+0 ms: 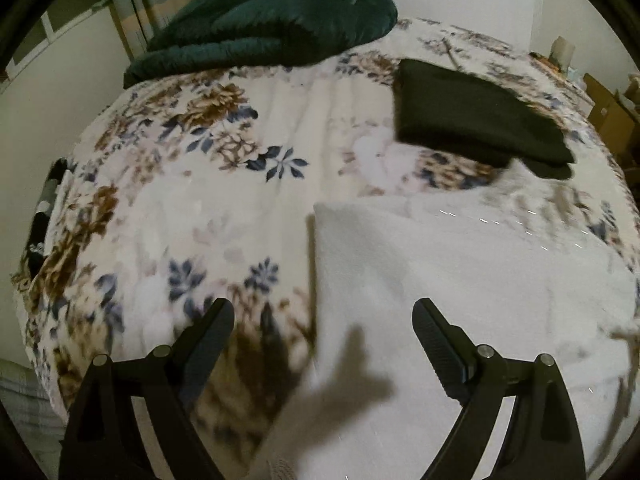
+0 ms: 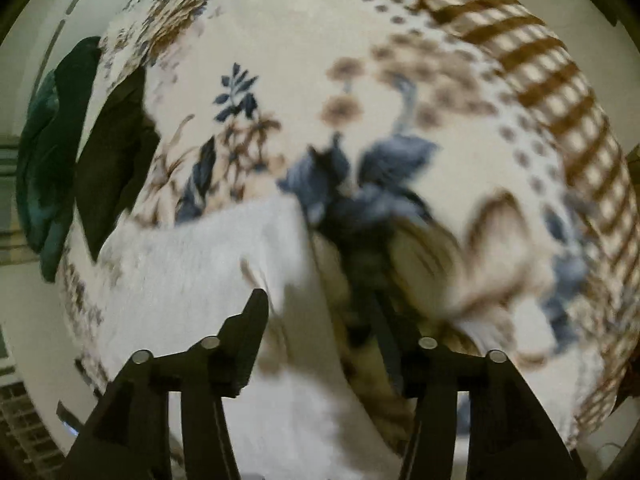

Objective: Fold small clothes

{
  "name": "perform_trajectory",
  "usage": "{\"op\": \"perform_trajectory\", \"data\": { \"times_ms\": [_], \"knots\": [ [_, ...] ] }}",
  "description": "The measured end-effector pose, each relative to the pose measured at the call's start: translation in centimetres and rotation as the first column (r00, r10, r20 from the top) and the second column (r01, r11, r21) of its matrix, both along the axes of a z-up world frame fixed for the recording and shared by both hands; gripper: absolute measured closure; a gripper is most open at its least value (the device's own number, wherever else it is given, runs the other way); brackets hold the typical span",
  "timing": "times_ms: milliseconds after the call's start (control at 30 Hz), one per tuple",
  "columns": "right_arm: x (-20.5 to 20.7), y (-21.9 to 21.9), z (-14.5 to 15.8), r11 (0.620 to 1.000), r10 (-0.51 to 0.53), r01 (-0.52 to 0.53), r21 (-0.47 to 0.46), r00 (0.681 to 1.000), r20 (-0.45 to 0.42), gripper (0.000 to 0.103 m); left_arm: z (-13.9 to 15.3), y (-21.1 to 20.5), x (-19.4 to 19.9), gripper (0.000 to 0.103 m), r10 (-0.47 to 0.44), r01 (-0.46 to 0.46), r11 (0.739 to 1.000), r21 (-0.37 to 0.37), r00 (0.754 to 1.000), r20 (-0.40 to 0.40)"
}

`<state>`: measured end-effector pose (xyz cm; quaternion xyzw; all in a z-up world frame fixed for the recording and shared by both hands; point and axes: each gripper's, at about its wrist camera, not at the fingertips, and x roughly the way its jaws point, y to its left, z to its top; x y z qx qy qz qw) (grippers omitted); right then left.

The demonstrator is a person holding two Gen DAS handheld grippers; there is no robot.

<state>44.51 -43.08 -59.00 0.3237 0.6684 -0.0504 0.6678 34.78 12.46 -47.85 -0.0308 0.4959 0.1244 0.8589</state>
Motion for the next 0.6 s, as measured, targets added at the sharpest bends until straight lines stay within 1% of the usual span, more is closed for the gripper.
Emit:
{"op": "perform_trajectory", "data": {
  "times_ms": [67,100,133,200,233,300,367,433,500,600],
  "knots": [
    [-1.5,-1.2,1.3,0.999,0.019,-0.019,0.026,1.0,0.009,0.045,0.9,-1.6,-2.2,0.012,0.005,-0.005,1.0,0.005,1.0,0.006],
    [-2.1,-2.0,1.9,0.999,0.028,-0.029,0.045,0.999,0.015,0.039,1.0,-2.3,-3.2,0.012,0.01,-0.01,1.0,0.009,1.0,0.002],
    [-2.4,-2.5,2.2,0.997,0.034,-0.036,0.064,0.999,0.022,0.035,1.1,-3.7,-5.0,0.012,0.026,-0.026,1.0,0.015,1.0,-0.01],
    [-2.4,-4.1,2.1,0.99,0.063,-0.067,0.122,0.997,0.035,0.035,0.8,-5.7,-7.2,0.012,0.056,-0.055,0.998,0.022,0.998,-0.041],
    [-1.9,-4.5,1.6,0.986,0.079,-0.083,0.143,0.996,0.034,0.035,0.4,-7.1,-8.7,0.012,0.078,-0.076,0.997,0.03,0.995,-0.068],
    [-0.3,-4.7,0.0,0.976,0.118,-0.122,0.178,0.992,0.032,0.035,-0.7,-10.0,-11.6,0.006,0.125,-0.119,0.991,0.055,0.985,-0.122],
    [2.0,-3.6,-2.1,0.957,0.166,-0.169,0.238,0.986,0.033,0.035,-1.7,-12.7,-13.9,0.006,0.175,-0.166,0.984,0.068,0.97,-0.17],
    [3.9,-2.5,-4.2,0.939,0.213,-0.213,0.271,0.977,0.033,0.035,-2.7,-15.4,-16.0,0.006,0.222,-0.215,0.975,0.057,0.953,-0.207],
    [5.5,-1.1,-6.2,0.918,0.272,-0.269,0.29,0.962,0.032,0.035,-3.3,-17.7,-17.4,0.006,0.241,-0.236,0.97,0.051,0.942,-0.234],
    [6.8,0.5,-8.5,0.897,0.323,-0.314,0.313,0.946,0.022,0.035,-4.4,-21.8,-19.3,0.006,0.23,-0.225,0.973,0.051,0.934,-0.274]
  ]
}}
